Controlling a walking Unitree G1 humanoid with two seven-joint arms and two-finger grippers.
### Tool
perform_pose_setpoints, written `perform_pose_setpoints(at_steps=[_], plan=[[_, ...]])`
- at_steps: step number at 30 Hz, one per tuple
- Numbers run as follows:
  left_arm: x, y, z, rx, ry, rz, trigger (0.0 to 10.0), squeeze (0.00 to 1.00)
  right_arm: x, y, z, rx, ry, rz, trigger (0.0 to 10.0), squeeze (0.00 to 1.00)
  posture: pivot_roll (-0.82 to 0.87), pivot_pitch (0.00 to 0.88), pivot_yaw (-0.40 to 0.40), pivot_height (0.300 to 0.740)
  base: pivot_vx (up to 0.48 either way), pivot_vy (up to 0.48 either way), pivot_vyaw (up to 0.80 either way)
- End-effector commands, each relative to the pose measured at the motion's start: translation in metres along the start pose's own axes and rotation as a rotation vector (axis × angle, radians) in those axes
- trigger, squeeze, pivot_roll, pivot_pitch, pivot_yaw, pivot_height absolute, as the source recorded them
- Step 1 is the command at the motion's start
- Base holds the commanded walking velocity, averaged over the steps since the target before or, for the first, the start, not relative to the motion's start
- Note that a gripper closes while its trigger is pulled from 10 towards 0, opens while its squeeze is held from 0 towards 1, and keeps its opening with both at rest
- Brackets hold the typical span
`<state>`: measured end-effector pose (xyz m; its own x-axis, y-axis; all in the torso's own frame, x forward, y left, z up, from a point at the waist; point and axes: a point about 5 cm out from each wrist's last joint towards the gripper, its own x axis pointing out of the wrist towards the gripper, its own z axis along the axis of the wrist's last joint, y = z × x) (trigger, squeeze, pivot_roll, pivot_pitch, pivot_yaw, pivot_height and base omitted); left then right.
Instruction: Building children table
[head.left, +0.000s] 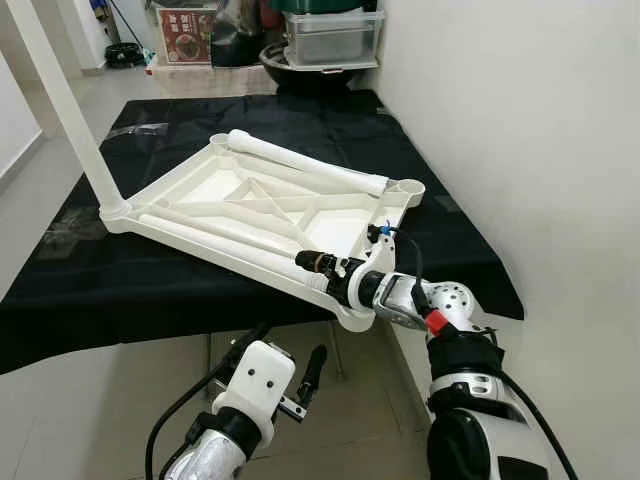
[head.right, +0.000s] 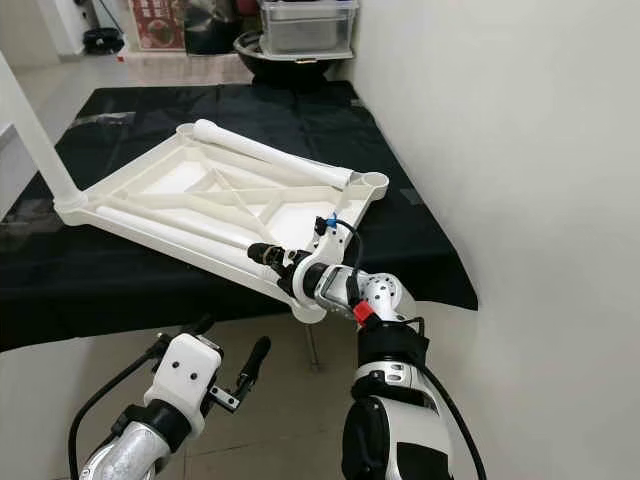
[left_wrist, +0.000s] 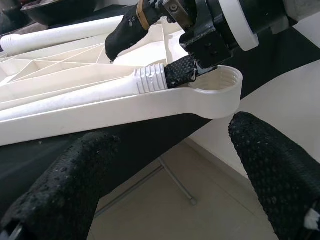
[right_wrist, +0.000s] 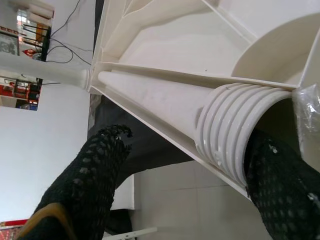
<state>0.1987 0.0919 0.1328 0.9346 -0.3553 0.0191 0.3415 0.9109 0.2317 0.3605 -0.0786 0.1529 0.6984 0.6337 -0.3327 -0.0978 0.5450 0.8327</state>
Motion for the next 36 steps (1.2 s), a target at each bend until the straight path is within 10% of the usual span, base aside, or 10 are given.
perform_pose_setpoints(at_steps=[1,9,17,18,19,36], plan=[[-0.001,-0.001,0.0,0.007,0.008,0.004,10.0,0.0,0.004,0.009,-0.003,0.021,0.029,0.073,10.0,0.0,0.12,0.068,-0.069,0.74,0.0,0.0,0.0],[0.0,0.0,-0.001,0.009,0.013,0.009,10.0,0.0,-0.004,0.023,-0.003,0.029,0.071,0.362,10.0,0.0,0.11,0.073,-0.068,0.74,0.0,0.0,0.0],[0.0,0.001,0.0,0.01,0.012,0.018,10.0,0.0,-0.002,0.019,-0.01,-0.038,0.126,0.324,10.0,0.0,0.11,0.079,-0.069,0.74,0.0,0.0,0.0],[0.0,0.001,0.0,0.011,0.012,0.02,10.0,0.0,-0.001,0.017,-0.011,-0.055,0.131,0.306,6.5,0.0,0.11,0.079,-0.069,0.74,0.0,0.0,0.0],[0.0,0.001,0.0,0.011,0.012,0.02,10.0,0.0,0.0,0.014,-0.012,-0.065,0.134,0.282,0.0,0.0,0.11,0.079,-0.069,0.74,0.0,0.0,0.0],[0.002,0.003,0.0,0.011,0.007,0.025,10.0,0.0,-0.002,0.008,0.004,-0.051,0.059,0.276,0.0,0.0,0.11,0.079,-0.069,0.74,0.0,0.0,0.0]])
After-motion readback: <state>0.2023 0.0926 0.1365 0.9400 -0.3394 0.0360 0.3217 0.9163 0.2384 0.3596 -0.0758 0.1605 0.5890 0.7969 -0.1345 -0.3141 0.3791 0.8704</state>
